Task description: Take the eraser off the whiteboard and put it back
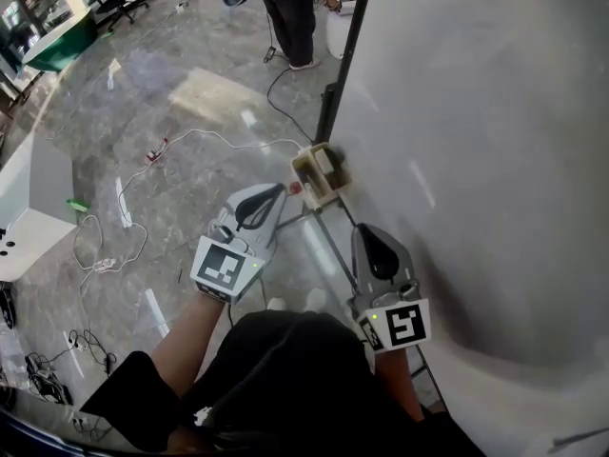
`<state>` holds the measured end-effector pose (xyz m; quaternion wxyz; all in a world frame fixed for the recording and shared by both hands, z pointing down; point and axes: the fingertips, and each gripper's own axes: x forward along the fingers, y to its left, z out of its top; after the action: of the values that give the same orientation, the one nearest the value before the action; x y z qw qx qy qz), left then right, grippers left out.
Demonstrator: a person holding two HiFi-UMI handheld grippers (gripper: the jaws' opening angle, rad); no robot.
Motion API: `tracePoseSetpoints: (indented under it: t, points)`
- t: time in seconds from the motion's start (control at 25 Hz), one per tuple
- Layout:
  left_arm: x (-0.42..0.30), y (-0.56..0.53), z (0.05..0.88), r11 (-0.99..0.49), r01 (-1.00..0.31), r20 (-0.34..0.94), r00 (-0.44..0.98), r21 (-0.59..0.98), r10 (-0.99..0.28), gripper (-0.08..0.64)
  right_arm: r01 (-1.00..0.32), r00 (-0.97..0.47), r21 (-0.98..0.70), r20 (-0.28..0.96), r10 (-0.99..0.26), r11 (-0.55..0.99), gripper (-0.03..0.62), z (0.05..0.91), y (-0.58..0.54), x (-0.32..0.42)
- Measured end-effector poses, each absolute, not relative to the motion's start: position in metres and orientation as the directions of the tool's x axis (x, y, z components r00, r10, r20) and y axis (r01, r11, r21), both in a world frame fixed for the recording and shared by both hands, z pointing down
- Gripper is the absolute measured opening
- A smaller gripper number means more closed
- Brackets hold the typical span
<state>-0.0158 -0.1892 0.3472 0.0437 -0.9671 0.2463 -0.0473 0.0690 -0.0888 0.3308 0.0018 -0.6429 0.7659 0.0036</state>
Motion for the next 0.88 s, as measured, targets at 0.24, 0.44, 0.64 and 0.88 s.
tracePoseSetpoints:
  t: [0.24,0.44,0.64,0.88]
  points:
    - [-0.046,-0.187,0.351,-0.859,-0.495,0.079,0.858,-0.134,-0.507,0.006,-0.98,-0.2,0.012,-0.006,-0.98,0.2,0.009,0.328,-0.094,0.055]
    - [-0.068,-0.184,0.342,-0.837,-0.54,0.042,0.838,-0.086,-0.545,0.006,-0.978,-0.209,0.019,-0.003,-0.978,0.209,0.009,0.327,-0.095,0.047]
    - [-0.08,-0.186,0.338,-0.825,-0.562,0.045,0.824,-0.067,-0.565,0.006,-0.977,-0.21,0.025,-0.001,-0.978,0.21,0.009,0.325,-0.098,0.043]
    - [-0.082,-0.19,0.345,-0.816,-0.575,0.054,0.814,-0.064,-0.578,0.006,-0.974,-0.228,0.002,0.006,-0.974,0.228,0.009,0.33,-0.1,0.04]
